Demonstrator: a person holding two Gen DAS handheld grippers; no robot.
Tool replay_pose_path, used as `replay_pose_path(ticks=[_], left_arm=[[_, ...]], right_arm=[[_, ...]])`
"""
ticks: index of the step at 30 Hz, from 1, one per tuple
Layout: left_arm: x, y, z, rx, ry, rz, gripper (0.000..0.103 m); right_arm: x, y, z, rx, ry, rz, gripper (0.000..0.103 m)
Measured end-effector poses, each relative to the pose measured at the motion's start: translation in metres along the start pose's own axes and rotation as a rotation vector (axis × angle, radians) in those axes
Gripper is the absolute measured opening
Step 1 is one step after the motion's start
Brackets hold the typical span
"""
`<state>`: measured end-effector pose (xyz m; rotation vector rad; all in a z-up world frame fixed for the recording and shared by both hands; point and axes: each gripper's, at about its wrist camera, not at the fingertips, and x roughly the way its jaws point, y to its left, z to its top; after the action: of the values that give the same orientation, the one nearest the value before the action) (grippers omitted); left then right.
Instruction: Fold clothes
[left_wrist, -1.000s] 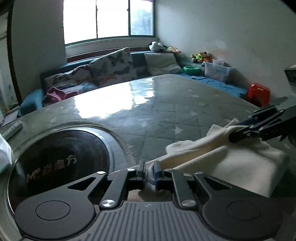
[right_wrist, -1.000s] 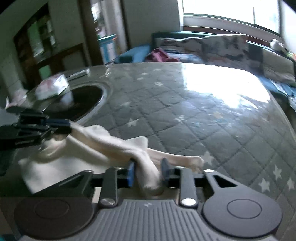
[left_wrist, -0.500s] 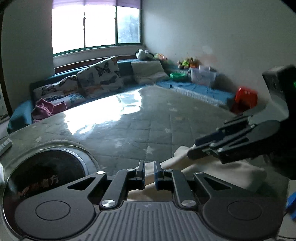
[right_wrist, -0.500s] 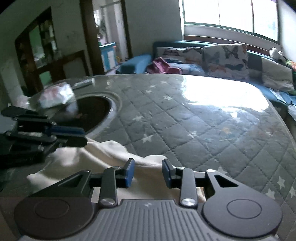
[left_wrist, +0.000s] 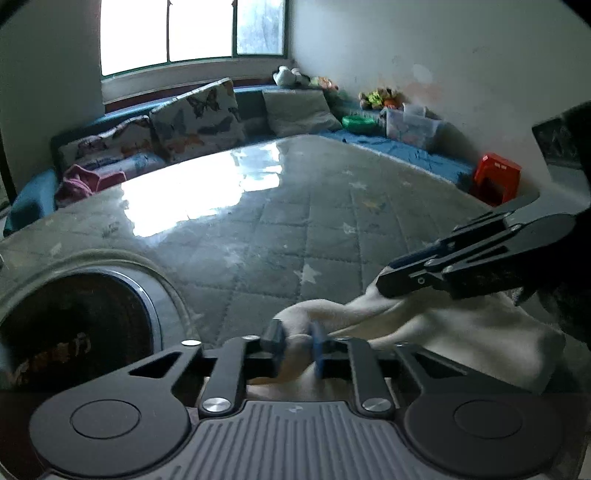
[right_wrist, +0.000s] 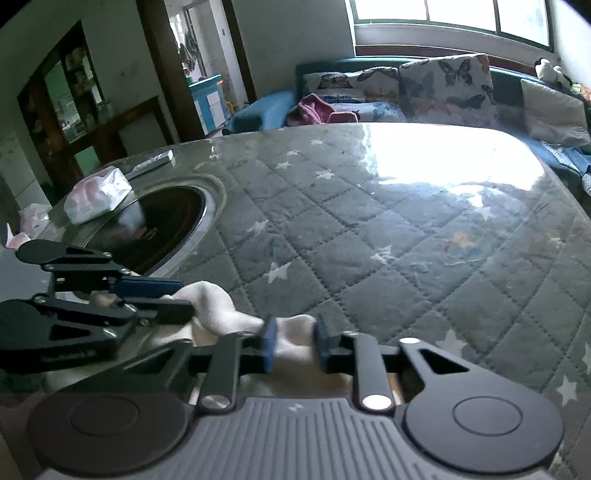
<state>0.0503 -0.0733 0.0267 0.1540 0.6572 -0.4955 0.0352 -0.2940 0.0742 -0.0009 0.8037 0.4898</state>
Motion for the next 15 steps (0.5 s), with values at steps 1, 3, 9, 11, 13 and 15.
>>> replay_pose_path(ticks=[1, 3, 9, 11, 13, 15], left_arm=[[-0.002, 0.0, 0.001, -0.001, -0.019, 0.008, 0.014], [-0.005, -0.001, 0.002, -0.009, -0.053, 0.029, 0.014], [0.009, 0.0, -0.002, -0.015, -0.015, 0.068, 0.021], [0.006, 0.003, -0.001, -0.029, -0.023, 0.073, 0.026], [-0.001, 0.006, 0.001, -0.042, -0.038, 0.086, 0.026], [-0.01, 0.01, 0.003, -0.052, -0.063, 0.109, 0.026]], right_arm=[[-0.001, 0.0, 0.0, -0.001, -0.012, -0.002, 0.005], [-0.007, 0.001, 0.0, -0.002, -0.051, -0.009, 0.004], [-0.015, 0.011, 0.0, -0.048, -0.075, -0.015, 0.007], [-0.017, 0.014, -0.001, -0.063, -0.082, -0.016, 0.007], [-0.019, 0.018, -0.001, -0.079, -0.088, -0.018, 0.01], [-0.022, 0.021, -0.001, -0.095, -0.095, -0.02, 0.01]])
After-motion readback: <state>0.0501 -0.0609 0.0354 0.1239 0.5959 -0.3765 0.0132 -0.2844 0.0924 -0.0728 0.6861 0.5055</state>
